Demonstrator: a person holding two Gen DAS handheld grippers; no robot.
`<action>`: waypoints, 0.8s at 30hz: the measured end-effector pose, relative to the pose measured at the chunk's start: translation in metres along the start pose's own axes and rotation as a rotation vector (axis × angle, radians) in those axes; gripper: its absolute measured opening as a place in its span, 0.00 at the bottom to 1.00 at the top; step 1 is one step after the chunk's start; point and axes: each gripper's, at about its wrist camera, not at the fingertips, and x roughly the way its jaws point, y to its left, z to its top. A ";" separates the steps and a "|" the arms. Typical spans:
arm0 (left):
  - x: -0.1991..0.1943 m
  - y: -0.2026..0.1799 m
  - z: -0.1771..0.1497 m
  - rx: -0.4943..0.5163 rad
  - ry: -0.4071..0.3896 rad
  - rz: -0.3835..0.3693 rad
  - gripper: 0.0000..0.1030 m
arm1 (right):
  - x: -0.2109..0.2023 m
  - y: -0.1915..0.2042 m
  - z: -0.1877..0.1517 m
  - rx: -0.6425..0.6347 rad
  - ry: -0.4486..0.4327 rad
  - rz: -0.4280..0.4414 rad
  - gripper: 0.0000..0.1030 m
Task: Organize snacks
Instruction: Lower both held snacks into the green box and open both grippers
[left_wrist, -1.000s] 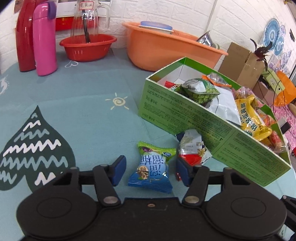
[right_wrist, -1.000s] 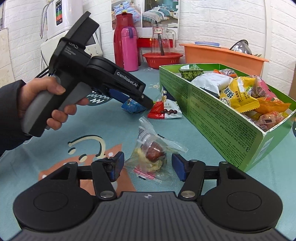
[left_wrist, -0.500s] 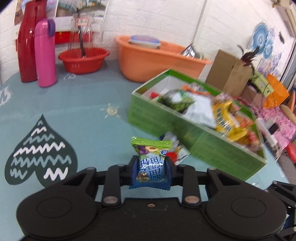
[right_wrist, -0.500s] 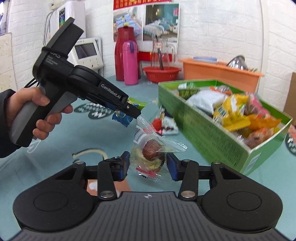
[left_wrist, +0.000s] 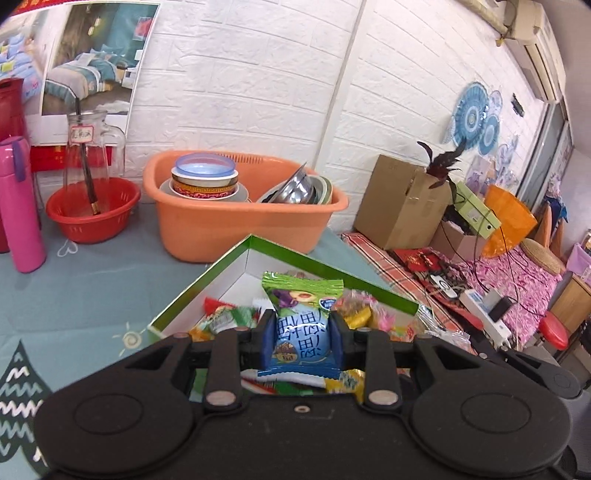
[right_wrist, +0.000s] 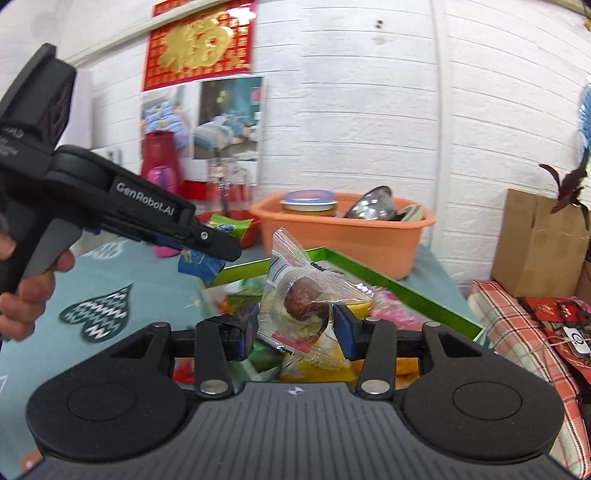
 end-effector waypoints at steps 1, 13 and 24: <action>0.008 0.000 0.003 -0.011 0.004 0.002 0.62 | 0.006 -0.005 0.002 0.013 0.005 -0.008 0.73; 0.059 0.012 0.007 -0.054 0.047 0.057 1.00 | 0.071 -0.012 0.009 -0.039 0.112 -0.042 0.81; 0.027 0.030 -0.007 -0.069 0.028 0.074 1.00 | 0.039 -0.015 -0.005 -0.041 0.081 -0.074 1.00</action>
